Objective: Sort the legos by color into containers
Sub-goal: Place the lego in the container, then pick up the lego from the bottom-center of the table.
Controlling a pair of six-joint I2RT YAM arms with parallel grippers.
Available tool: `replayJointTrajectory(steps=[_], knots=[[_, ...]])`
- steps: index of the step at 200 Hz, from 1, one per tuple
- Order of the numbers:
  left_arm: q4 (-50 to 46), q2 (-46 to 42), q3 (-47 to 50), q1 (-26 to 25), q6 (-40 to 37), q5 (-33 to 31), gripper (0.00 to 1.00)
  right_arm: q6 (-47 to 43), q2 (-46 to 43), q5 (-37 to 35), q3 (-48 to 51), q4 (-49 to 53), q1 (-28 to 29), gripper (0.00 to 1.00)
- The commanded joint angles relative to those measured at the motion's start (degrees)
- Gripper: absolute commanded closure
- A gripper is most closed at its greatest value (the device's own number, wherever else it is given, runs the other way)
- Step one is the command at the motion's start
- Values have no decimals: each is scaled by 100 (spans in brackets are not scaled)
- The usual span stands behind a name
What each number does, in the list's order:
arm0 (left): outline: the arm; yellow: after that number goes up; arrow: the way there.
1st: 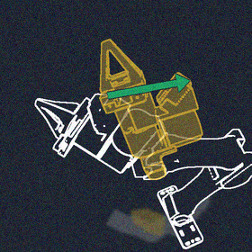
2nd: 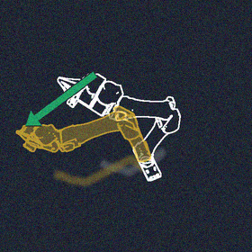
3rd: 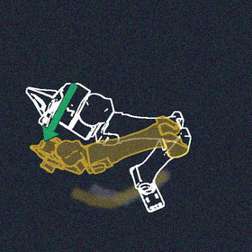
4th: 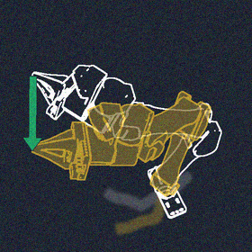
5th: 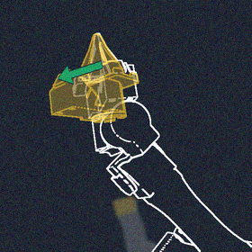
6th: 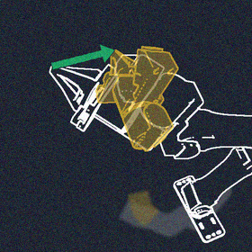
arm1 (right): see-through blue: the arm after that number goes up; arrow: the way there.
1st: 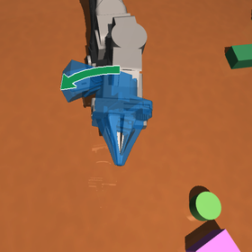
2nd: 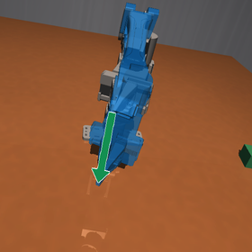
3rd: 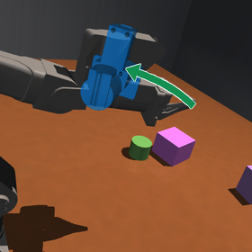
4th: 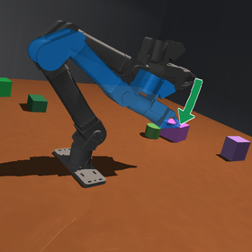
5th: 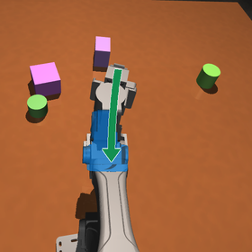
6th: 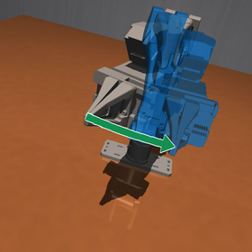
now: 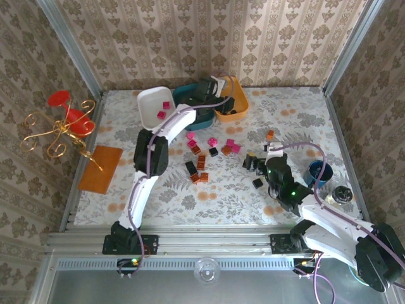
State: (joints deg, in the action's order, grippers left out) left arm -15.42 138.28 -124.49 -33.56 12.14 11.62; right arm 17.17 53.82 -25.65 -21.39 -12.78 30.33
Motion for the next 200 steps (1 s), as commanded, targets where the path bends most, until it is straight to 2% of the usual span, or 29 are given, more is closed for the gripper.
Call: replayJointTrajectory(steps=[1,39,57,76,99,133,176,200], knots=[[229,-1526,1393,-75,-45,387,25,859,32,238,-294,967,-318,10],[1569,-3852,4757,-206,462,503,24,1633,740,795,-1138,2874,-384,14],[1730,-4671,5750,-271,567,396,24,1842,1277,947,-1433,3480,-218,16],[1703,-5358,6465,-318,544,162,24,1922,1795,913,-1587,3642,-24,16],[1590,-5936,6961,-326,488,26,23,1830,2335,919,-1728,3531,-18,16],[1321,-6324,7240,-318,360,-78,23,1609,3132,986,-2077,3704,-10,18],[1270,-6441,7402,-270,254,-125,23,1638,3191,1372,-2072,3922,275,28],[1287,-6417,7445,-204,247,-82,23,1708,3111,1440,-1988,3949,375,37]])
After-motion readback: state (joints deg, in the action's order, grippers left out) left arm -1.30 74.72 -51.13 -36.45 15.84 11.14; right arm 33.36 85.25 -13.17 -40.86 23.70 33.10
